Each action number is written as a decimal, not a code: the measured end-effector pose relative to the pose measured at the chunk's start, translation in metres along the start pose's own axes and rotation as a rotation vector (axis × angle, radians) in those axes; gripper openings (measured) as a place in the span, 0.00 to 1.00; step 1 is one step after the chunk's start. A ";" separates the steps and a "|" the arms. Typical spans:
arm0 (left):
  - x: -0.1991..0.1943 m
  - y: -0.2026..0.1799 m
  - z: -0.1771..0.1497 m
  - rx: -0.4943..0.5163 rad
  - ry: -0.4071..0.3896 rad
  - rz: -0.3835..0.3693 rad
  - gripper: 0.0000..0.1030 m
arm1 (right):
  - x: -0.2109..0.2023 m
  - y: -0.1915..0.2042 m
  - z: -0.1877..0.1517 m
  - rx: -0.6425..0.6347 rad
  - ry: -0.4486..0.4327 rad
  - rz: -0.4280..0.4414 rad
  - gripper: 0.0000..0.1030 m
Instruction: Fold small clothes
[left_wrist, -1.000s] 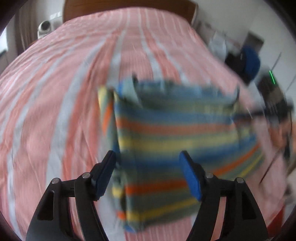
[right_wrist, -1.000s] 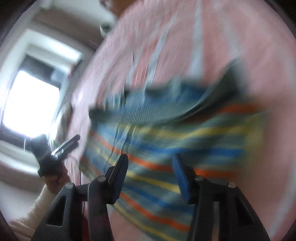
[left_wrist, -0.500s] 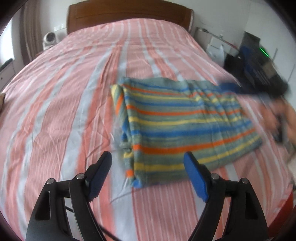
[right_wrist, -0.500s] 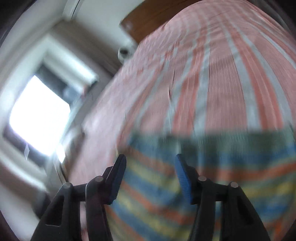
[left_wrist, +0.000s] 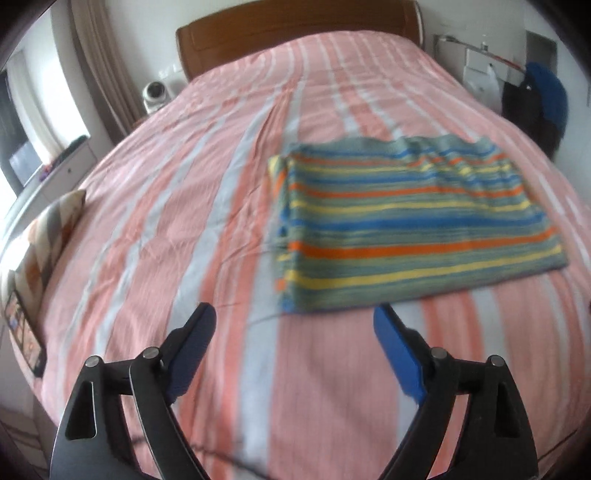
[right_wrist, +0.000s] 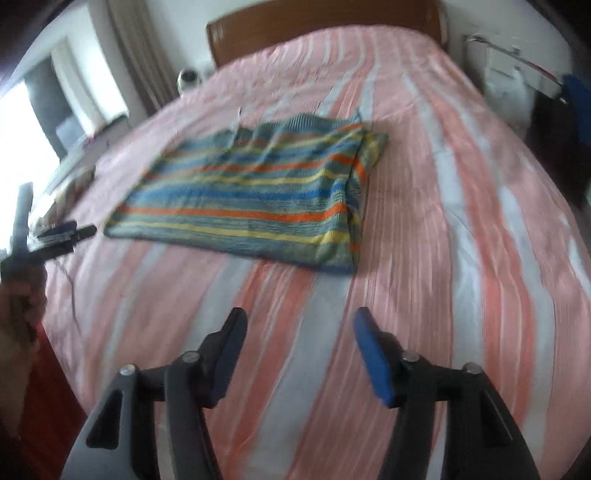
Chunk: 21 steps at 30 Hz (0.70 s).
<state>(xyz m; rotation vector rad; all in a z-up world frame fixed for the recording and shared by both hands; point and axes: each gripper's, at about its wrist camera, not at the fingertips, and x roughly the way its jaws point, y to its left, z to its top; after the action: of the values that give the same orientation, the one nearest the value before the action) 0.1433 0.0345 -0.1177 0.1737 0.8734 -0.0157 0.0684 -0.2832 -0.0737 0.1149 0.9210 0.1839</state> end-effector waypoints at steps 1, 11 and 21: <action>-0.006 -0.006 -0.002 0.005 -0.002 -0.001 0.86 | -0.003 0.006 -0.002 0.000 -0.017 -0.011 0.61; -0.034 -0.043 -0.027 0.014 -0.003 -0.018 0.86 | -0.016 0.050 -0.023 -0.043 -0.119 -0.018 0.64; -0.057 -0.048 -0.043 0.022 -0.043 -0.007 0.88 | -0.029 0.063 -0.044 -0.043 -0.130 -0.082 0.69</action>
<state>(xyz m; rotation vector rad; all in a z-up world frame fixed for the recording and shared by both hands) 0.0699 -0.0090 -0.1083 0.1906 0.8313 -0.0360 0.0087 -0.2267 -0.0662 0.0485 0.7906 0.1188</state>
